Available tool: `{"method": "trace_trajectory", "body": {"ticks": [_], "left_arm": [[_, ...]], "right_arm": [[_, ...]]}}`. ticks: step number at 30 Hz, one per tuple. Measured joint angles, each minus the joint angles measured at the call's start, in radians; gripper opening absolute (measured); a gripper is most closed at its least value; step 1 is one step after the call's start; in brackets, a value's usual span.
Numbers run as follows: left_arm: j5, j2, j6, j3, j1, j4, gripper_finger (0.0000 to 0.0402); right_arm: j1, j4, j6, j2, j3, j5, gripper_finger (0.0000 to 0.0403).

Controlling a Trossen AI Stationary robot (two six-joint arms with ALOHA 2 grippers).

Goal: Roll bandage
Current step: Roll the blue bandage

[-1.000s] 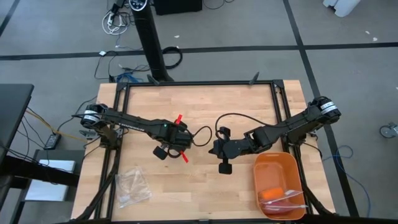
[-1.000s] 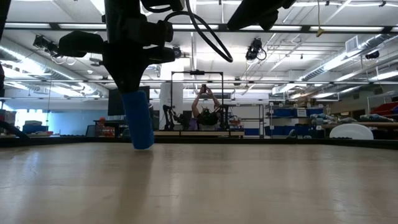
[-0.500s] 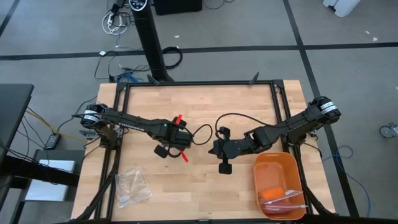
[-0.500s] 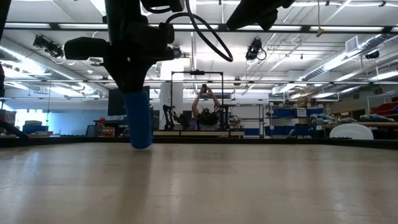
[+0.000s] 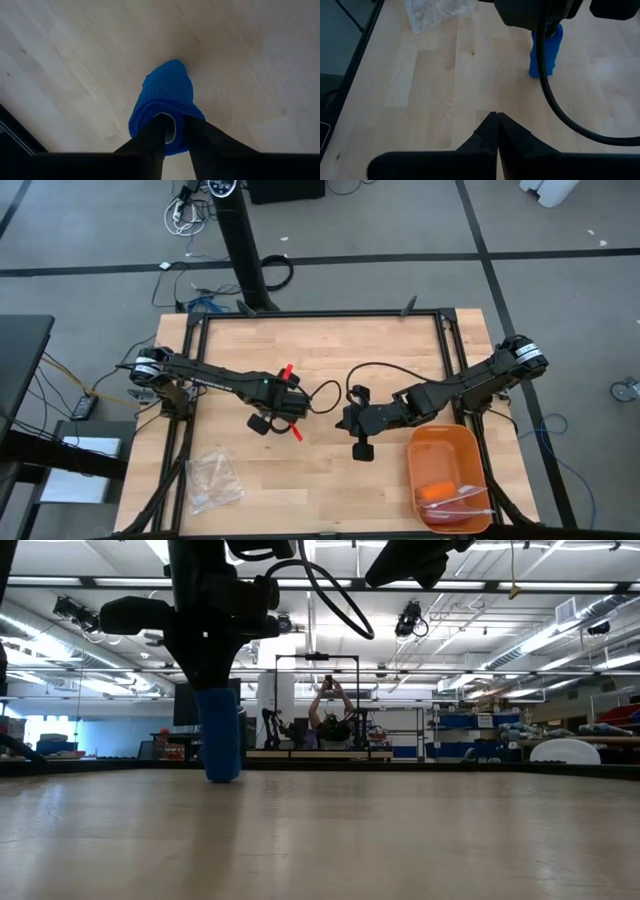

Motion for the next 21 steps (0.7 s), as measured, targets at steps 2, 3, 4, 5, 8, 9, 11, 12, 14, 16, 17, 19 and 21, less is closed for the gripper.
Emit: {"method": "trace_trajectory", "body": {"ticks": [2, 3, 4, 5, 8, 9, 11, 12, 14, 16, 17, 19, 21], "left_arm": [[-0.001, 0.0, 0.0, 0.0, 0.0, 0.0, 0.0069], [-0.002, 0.0, 0.0, 0.0, 0.0, 0.0, 0.006], [-0.003, 0.0, 0.0, 0.0, 0.0, -0.001, 0.005], [-0.003, 0.0, 0.0, 0.0, 0.0, -0.003, 0.0038], [-0.007, 0.0, 0.0, 0.0, 0.0, -0.017, 0.0013], [-0.018, 0.0, -0.005, 0.0, 0.0, -0.018, 0.0012], [-0.048, 0.0, -0.02, 0.001, 0.0, -0.017, 0.002], [-0.06, 0.0, -0.022, 0.005, 0.0, -0.026, 0.003], [-0.073, 0.0, -0.023, 0.019, 0.0, -0.037, 0.0055], [-0.073, 0.0, -0.023, 0.036, 0.0, -0.039, 0.008], [-0.069, 0.0, -0.022, 0.048, 0.0, -0.047, 0.009], [-0.066, 0.0, -0.023, 0.071, 0.0, -0.05, 0.0107], [-0.065, -0.001, -0.023, 0.089, 0.0, -0.049, 0.0117]], "right_arm": [[0.0, 0.0, 0.0, 0.0, 0.0, 0.0, 0.0004], [0.0, 0.0, -0.001, 0.0, 0.0, 0.0, 0.0004], [0.0, 0.0, -0.002, 0.0, 0.0, 0.0, 0.0004], [0.0, 0.0, -0.006, 0.0, 0.0, 0.0, 0.0004], [0.0, 0.0, -0.01, 0.0, 0.0, 0.0, 0.0004], [0.0, -0.001, -0.01, 0.0, 0.0, 0.0, 0.0005], [0.0, -0.001, -0.01, 0.0, 0.0, -0.005, 0.0006], [0.0, -0.001, -0.01, 0.0, 0.0, -0.017, 0.0006], [0.0, -0.001, -0.01, 0.0, 0.0, -0.024, 0.0005], [0.0, -0.001, -0.01, 0.0, 0.0, -0.026, 0.0005], [0.0, -0.001, -0.01, 0.0, 0.0, -0.026, 0.0005], [0.0, -0.001, -0.009, 0.0, 0.0, -0.027, 0.0006], [0.0, -0.001, -0.009, 0.0, 0.0, -0.027, 0.0008]]}}
